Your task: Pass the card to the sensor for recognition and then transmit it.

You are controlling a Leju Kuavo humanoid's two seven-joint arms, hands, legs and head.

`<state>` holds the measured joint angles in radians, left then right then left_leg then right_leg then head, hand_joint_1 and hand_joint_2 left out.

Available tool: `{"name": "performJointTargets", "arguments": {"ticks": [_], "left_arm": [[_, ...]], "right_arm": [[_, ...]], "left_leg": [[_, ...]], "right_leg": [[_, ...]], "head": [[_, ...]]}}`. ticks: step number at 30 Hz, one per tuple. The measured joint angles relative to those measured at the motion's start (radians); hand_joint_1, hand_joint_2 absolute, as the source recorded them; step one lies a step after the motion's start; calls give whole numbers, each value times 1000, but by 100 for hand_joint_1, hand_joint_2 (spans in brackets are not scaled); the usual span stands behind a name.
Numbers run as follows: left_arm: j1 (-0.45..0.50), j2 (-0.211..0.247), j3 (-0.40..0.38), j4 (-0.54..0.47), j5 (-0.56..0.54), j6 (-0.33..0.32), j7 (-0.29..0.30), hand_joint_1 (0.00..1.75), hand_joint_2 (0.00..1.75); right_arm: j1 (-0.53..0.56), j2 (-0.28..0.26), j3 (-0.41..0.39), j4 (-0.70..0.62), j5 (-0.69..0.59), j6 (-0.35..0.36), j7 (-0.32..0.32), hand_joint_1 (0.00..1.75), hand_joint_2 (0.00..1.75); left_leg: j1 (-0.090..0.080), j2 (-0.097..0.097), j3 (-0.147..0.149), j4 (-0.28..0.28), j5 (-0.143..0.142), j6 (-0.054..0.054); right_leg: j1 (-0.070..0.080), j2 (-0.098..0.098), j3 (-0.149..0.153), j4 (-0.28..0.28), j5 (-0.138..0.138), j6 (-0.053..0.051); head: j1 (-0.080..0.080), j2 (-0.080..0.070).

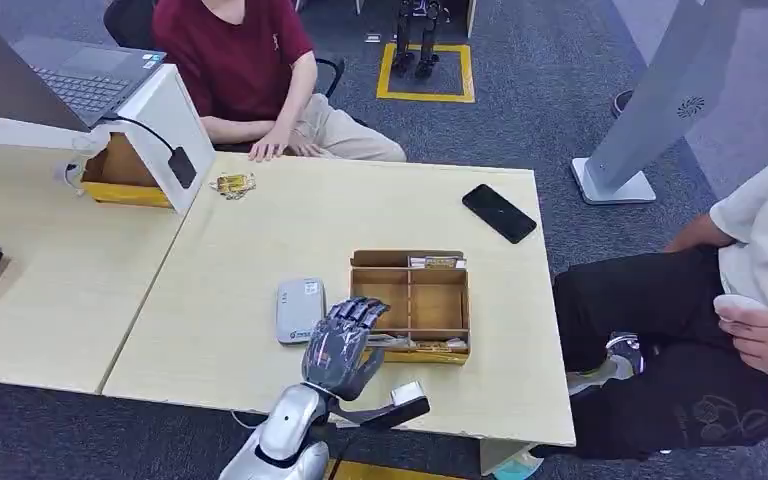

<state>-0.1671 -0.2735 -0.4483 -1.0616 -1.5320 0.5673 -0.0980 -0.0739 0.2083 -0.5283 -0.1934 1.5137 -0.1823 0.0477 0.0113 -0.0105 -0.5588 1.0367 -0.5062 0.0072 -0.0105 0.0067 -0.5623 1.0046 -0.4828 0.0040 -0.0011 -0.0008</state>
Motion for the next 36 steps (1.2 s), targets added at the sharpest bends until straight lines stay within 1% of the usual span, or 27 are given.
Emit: {"name": "performJointTargets", "arguments": {"ticks": [12, 16, 19, 31, 34, 36], "left_arm": [[-2, -2, 9, 0, 7, -1, -8, 175, 175], [-2, -2, 9, 0, 43, -27, -38, 175, 175], [-2, -2, 9, 0, 55, -35, -48, 175, 175], [-2, -2, 9, 0, 64, -44, -52, 175, 175], [-2, -2, 9, -5, 100, -46, -75, 175, 175], [-1, -2, 9, -30, 136, -67, -93, 175, 175]], "right_arm": [[0, 0, 0, 0, 0, 0, 0, 0, 0], [0, 0, 0, 0, 0, 0, 0, 0, 0], [0, 0, 0, 0, 0, 0, 0, 0, 0], [0, 0, 0, 0, 0, -2, -5, 0, 0], [0, 0, 0, 0, 0, -2, -5, 0, 0], [0, 0, -1, 0, 0, 0, -5, 0, 0]], "left_leg": [[0, 0, 0, 0, 0, 0], [0, 0, 0, 0, 0, 0], [0, 0, 0, 0, 0, 0], [0, 0, 0, 0, 0, 0], [0, 0, 0, 0, 0, 0], [0, 0, 0, 0, 0, 0]], "right_leg": [[0, 0, 0, 0, 0, 0], [0, 0, 0, 0, 0, 0], [0, 0, 0, 0, 0, 0], [0, 0, 0, 0, 0, 0], [0, 0, 0, 0, 0, 0], [0, 0, 0, 0, 0, 0]], "head": [[0, 0], [0, 0], [0, 0], [0, 0], [0, 0], [0, 0]]}}
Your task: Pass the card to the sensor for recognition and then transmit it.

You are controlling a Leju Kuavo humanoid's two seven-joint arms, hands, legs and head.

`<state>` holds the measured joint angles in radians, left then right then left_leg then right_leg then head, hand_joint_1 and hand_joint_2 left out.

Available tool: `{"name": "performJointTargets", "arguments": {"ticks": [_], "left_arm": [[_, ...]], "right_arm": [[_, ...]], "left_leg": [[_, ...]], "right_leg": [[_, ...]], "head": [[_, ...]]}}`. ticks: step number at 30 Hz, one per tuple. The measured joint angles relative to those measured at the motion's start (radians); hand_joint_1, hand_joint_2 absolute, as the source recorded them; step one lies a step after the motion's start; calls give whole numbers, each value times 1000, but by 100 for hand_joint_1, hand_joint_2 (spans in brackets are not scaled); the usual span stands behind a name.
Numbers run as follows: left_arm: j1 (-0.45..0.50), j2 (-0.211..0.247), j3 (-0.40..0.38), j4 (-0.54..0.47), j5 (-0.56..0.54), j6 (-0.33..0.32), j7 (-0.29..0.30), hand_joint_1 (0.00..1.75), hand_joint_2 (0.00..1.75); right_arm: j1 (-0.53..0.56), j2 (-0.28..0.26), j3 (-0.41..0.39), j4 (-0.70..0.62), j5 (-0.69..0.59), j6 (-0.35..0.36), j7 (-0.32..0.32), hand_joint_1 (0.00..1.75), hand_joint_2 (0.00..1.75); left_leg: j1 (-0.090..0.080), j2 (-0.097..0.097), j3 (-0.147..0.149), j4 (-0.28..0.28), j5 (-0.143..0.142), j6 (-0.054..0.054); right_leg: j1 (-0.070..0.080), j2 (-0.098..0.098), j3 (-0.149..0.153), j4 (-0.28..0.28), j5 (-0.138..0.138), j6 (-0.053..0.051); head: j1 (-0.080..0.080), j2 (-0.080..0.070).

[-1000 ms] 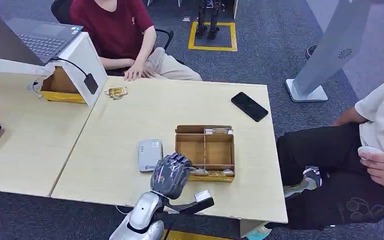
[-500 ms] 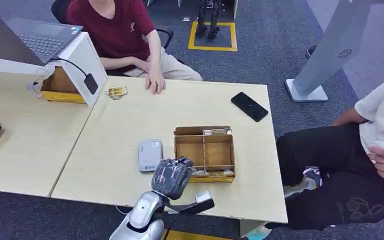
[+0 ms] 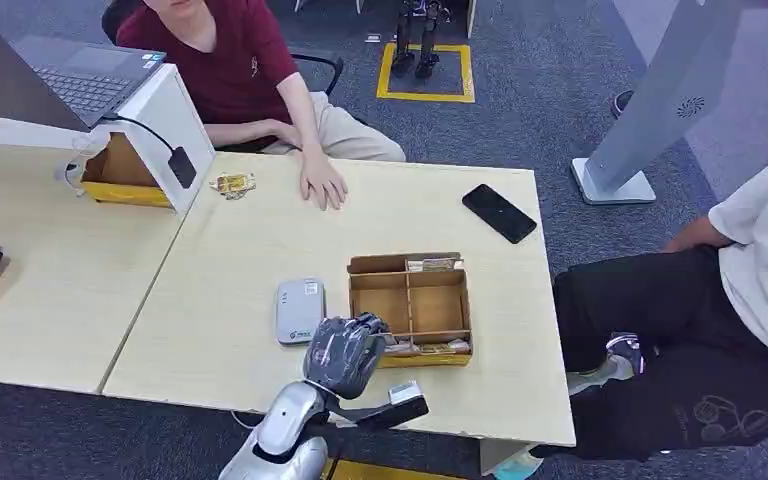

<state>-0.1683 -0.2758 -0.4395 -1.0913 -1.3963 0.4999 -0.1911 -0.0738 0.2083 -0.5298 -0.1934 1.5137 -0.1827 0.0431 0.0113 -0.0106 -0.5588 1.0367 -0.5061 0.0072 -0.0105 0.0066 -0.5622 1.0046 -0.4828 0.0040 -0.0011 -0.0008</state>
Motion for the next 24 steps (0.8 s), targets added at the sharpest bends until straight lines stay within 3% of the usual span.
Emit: {"name": "performJointTargets", "arguments": {"ticks": [6, 13, 14, 24], "left_arm": [[0, 3, -3, -77, 24, -38, -3, 175, 175], [-55, 24, -14, -178, 66, -110, 35, 175, 175], [-162, 78, -12, -271, 153, -197, 59, 175, 175], [-528, 198, 116, -301, 187, -357, 128, 175, 175]], "right_arm": [[0, 0, -2, 0, 0, 2, 2, 0, 0], [0, 0, -4, 0, 0, 3, 5, 0, 0], [0, 0, -4, 0, 0, 6, 5, 0, 0], [0, 0, 4, 0, 0, 17, 3, 0, 0]], "left_leg": [[0, 0, 0, 0, 0, 0], [0, 0, 0, 0, 0, 0], [0, 0, 0, 0, 3, -1], [0, 0, 0, 0, 5, -3]], "right_leg": [[0, 0, 0, 0, 0, 0], [0, 0, 0, 0, 1, 0], [0, 0, 0, 1, 2, 0], [0, 0, -1, 2, 4, -1]], "head": [[0, 0], [0, 0], [0, 0], [0, 0]]}}
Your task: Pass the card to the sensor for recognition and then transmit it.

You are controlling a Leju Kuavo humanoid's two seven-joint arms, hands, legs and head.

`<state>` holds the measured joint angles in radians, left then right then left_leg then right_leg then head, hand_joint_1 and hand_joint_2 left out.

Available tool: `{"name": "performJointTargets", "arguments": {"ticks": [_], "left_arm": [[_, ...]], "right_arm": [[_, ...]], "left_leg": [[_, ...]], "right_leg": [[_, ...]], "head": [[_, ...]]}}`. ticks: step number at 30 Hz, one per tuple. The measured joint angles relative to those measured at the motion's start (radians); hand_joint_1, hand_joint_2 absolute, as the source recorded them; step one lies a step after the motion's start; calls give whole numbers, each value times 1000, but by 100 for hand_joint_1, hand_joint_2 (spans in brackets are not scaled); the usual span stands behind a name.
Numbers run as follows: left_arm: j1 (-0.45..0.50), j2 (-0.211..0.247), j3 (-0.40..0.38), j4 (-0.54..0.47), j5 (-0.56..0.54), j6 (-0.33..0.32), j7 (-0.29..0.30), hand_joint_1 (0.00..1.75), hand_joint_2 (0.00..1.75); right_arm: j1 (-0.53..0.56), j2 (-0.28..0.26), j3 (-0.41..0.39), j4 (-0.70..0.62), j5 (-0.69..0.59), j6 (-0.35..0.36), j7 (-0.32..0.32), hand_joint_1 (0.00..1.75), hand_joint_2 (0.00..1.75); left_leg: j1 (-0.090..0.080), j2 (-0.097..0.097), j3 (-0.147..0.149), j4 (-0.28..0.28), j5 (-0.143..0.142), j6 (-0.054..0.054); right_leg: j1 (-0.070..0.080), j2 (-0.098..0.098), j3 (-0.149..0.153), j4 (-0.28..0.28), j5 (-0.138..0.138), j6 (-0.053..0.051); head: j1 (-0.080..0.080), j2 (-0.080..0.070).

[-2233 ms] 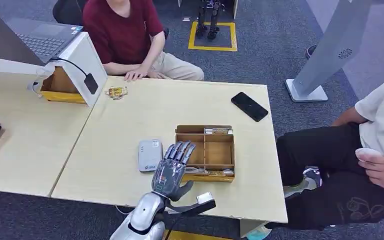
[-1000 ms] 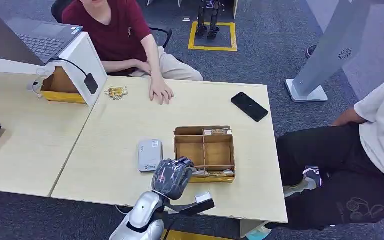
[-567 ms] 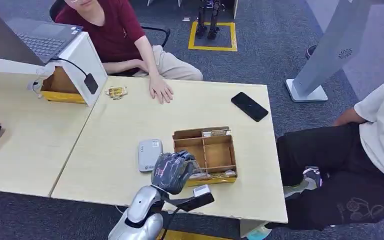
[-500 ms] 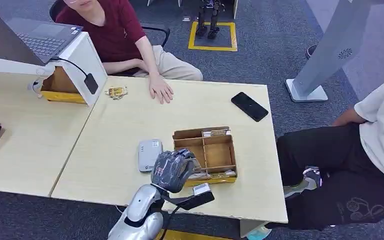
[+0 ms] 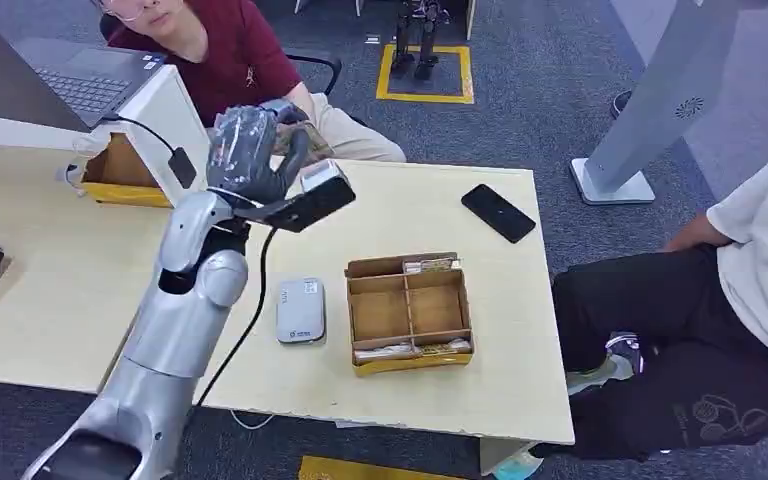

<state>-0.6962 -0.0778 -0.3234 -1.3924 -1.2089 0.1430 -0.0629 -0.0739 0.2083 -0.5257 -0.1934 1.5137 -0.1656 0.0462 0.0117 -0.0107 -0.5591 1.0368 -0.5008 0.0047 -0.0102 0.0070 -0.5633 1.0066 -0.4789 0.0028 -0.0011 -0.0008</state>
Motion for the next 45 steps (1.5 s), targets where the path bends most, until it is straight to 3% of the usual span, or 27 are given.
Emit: {"name": "performJointTargets", "arguments": {"ticks": [8, 15, 21, 29, 30, 31, 45], "left_arm": [[-253, 35, 77, 161, -37, -92, 67, 175, 175], [-467, 24, 119, 414, -250, -74, 233, 175, 175], [-497, 26, 181, 523, -242, -36, 208, 175, 175], [-493, 32, 221, 588, -252, -18, 194, 175, 175], [-493, 33, 223, 593, -253, -18, 192, 162, 175], [-493, 35, 226, 597, -254, -18, 190, 3, 175], [-492, 41, 236, 621, -264, -12, 182, 0, 175]], "right_arm": [[-1, 0, 34, 0, 0, 6, -11, 0, 0], [-6, 0, 87, 0, 0, 18, -24, 0, 0], [-12, 8, 104, 0, 0, 21, -31, 0, 0], [-13, 14, 124, 0, 0, 22, -36, 0, 0], [-13, 14, 125, 0, 0, 22, -37, 0, 0], [-13, 14, 126, 0, 0, 22, -38, 0, 0], [-13, 15, 136, 0, 0, 25, -37, 0, 0]], "left_leg": [[0, 0, 0, 0, 0, 0], [0, 0, -1, 0, 1, 0], [0, 0, -1, 0, 1, 0], [0, 0, -1, 0, 1, -1], [0, 0, -1, 0, 1, -1], [0, 0, -1, 0, 1, -1], [0, 0, -1, 0, 1, -1]], "right_leg": [[0, 0, 0, 0, 0, 0], [0, 1, 0, 0, 1, 0], [0, 1, 0, 0, 1, 0], [0, 1, 0, 1, 1, 0], [0, 1, 0, 1, 1, 0], [0, 1, 0, 1, 1, 0], [0, 1, 0, 1, 1, 0]], "head": [[0, 0], [0, 0], [0, 0], [0, 0], [0, 0], [0, 0], [0, 0]]}}
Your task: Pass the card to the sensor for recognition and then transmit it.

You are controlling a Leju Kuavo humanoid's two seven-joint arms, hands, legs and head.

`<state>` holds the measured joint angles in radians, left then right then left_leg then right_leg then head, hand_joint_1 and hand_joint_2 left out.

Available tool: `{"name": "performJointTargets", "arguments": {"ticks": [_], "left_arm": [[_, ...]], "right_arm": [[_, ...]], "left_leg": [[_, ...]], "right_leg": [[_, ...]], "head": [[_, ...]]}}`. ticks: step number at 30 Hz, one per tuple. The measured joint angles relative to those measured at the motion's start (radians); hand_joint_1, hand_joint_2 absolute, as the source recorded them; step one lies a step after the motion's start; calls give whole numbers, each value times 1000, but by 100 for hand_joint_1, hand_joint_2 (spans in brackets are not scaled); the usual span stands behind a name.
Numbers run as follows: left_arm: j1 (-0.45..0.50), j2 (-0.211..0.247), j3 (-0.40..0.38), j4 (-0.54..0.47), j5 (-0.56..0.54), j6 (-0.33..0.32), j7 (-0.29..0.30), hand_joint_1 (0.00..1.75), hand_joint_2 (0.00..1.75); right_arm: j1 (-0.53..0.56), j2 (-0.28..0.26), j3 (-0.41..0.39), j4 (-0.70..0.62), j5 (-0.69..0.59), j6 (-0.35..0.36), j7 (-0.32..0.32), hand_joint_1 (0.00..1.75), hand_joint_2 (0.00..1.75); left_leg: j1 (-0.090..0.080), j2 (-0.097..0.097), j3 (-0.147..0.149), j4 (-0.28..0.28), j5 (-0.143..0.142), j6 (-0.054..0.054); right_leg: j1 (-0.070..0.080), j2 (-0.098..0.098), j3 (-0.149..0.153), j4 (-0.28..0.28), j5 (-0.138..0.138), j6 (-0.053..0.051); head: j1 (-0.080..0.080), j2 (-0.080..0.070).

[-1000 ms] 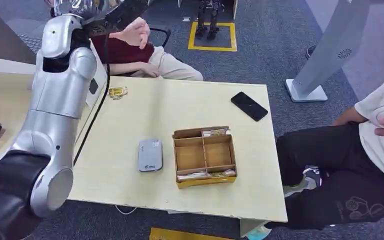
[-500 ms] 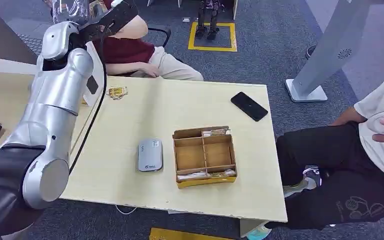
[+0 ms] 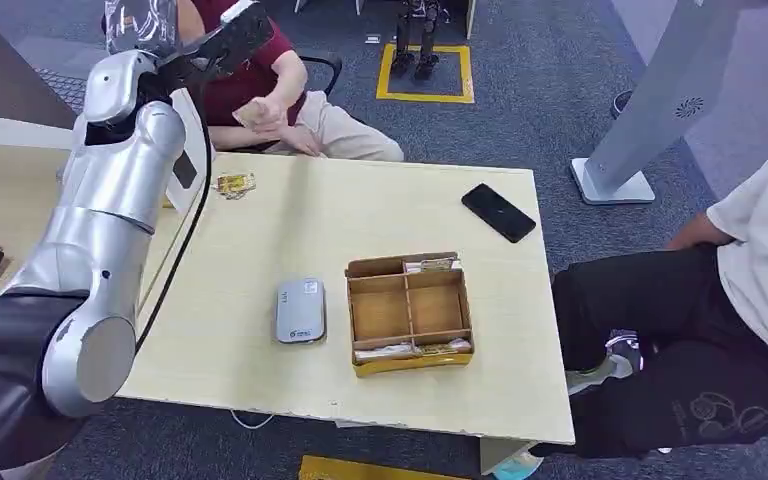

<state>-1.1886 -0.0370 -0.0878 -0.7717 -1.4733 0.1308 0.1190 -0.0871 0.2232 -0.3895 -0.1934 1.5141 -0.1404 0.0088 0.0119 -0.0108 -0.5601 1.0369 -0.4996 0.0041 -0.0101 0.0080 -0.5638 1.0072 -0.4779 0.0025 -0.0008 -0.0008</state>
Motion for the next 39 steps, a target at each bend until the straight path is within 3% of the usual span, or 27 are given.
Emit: {"name": "performJointTargets", "arguments": {"ticks": [4, 8, 16, 19, 20, 21, 23, 24, 25, 26, 29, 34, 37, 39], "left_arm": [[5, 8, 3, 2, -8, 16, -3, 0, 175], [106, 52, 42, -47, 69, 166, -90, 0, 175], [106, 52, 42, -47, 69, 166, -90, 0, 175], [147, 63, 59, -76, 104, 208, -129, 0, 175], [286, 84, 108, -178, 223, 308, -250, 0, 175], [334, 88, 123, -214, 259, 337, -288, 0, 175], [789, 66, 306, -499, 478, 503, -600, 0, 175], [1051, -12, 409, -669, 522, 557, -769, 0, 175], [1214, -84, 459, -776, 514, 563, -813, 0, 175], [1273, -132, 508, -819, 507, 564, -814, 0, 175], [1259, -145, 600, -795, 550, 563, -779, 0, 175], [1181, -58, 830, -525, 727, 531, -703, 0, 175], [1151, 28, 979, -283, 883, 503, -757, 0, 175], [1142, 61, 1048, -175, 901, 503, -792, 0, 175]], "right_arm": [[0, 0, 2, 0, 0, 0, 0, 0, 0], [0, 2, 10, 0, 0, 2, -1, 0, 0], [0, 2, 10, 0, 0, 2, -1, 0, 0], [0, 2, 11, 0, 0, 2, -1, 0, 0], [0, 3, 14, 0, 0, 1, 1, 0, 0], [0, 3, 14, 0, 0, 0, 2, 0, 0], [8, 3, 14, 0, -3, -15, 5, 0, 0], [10, 3, 4, 0, -5, -26, 26, 0, 0], [12, 0, -16, 0, -6, -34, 39, 0, 0], [13, -1, -35, 0, -6, -38, 46, 0, 0], [13, -1, -48, 0, -5, -41, 46, 0, 0], [15, -3, -70, 0, -3, -42, 38, 0, 0], [14, -4, -79, 0, -2, -42, 31, 0, 0], [17, -5, -87, 0, -2, -42, 30, 0, 0]], "left_leg": [[0, 0, -1, 0, 0, 0], [-1, 5, 2, -2, 0, 0], [-1, 5, 2, -2, 0, 0], [-1, 7, 4, -2, -1, -1], [-2, 11, 6, -4, -2, -2], [-2, 12, 7, -5, -2, -2], [-1, 14, 6, -6, -5, -4], [-2, 13, 5, -6, -6, -2], [-2, 12, 4, -5, -7, -1], [-2, 8, 4, -5, -7, 0], [-1, 7, 4, -5, -6, -1], [0, 7, 5, -6, -4, -4], [2, 10, 6, -6, -4, -6], [2, 9, 5, -6, -4, -6]], "right_leg": [[0, 0, 0, 0, 0, 0], [-1, 5, 1, 1, 0, 0], [-1, 5, 1, 1, 0, 0], [-3, 7, 1, 1, 0, 0], [-3, 12, 1, 1, 0, 0], [-3, 13, 1, 1, 0, -1], [-3, 16, -2, 1, -3, -2], [-3, 14, -2, -1, -5, -1], [-3, 12, -2, -2, -5, 0], [-3, 7, 0, -3, -5, 0], [-3, 6, 1, -2, -5, 0], [-2, 6, 1, 0, -4, -3], [1, 10, -1, 1, -4, -5], [1, 8, -2, 1, -5, -5]], "head": [[0, 0], [0, 0], [0, 0], [0, 0], [0, 0], [0, 0], [-2, 0], [-2, 0], [-2, 0], [-2, 0], [-1, 0], [-3, 0], [-4, 0], [-5, 0]]}}
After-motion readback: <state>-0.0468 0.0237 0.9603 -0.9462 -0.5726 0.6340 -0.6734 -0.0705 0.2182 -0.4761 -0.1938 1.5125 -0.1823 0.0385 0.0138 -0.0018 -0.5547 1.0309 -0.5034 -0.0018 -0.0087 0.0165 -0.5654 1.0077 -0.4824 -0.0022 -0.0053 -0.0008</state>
